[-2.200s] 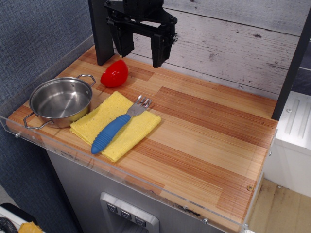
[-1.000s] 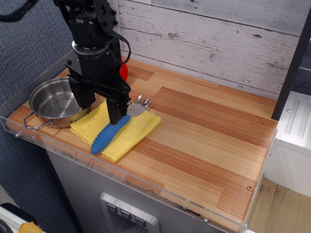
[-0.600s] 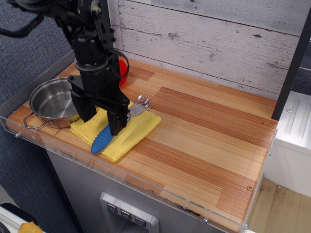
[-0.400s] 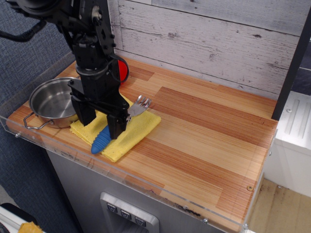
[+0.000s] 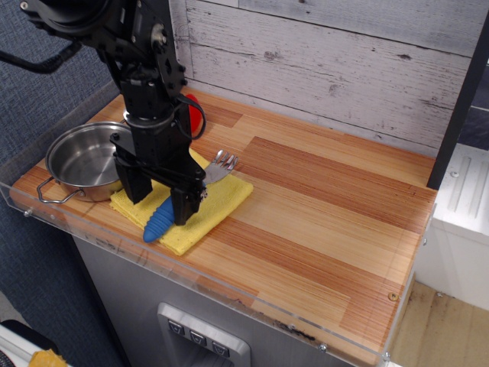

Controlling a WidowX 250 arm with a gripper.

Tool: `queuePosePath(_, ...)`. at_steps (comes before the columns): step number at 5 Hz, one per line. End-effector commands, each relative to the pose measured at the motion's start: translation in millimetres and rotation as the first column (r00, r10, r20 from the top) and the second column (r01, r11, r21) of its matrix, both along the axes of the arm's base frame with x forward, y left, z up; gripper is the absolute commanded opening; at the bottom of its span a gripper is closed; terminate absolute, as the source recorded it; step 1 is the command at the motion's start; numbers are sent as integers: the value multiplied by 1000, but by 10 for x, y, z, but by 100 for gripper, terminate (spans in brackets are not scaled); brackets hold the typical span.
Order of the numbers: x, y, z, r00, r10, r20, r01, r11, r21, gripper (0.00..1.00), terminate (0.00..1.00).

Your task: Place the fork in the right corner the table.

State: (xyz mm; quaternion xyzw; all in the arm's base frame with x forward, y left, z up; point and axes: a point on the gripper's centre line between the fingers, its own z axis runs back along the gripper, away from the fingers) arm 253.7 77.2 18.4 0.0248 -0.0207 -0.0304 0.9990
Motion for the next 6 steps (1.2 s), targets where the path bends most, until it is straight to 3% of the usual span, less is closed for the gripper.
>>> queuePosePath(1, 52, 1, 51, 999, -9, 33, 8, 1000, 13, 0, 0)
queuePosePath(4, 58, -28, 77, 1000, -7, 25, 7, 1000, 17, 0, 0)
queuePosePath(6, 30, -7, 652, 996, 31, 88, -37, 997, 72, 0, 0)
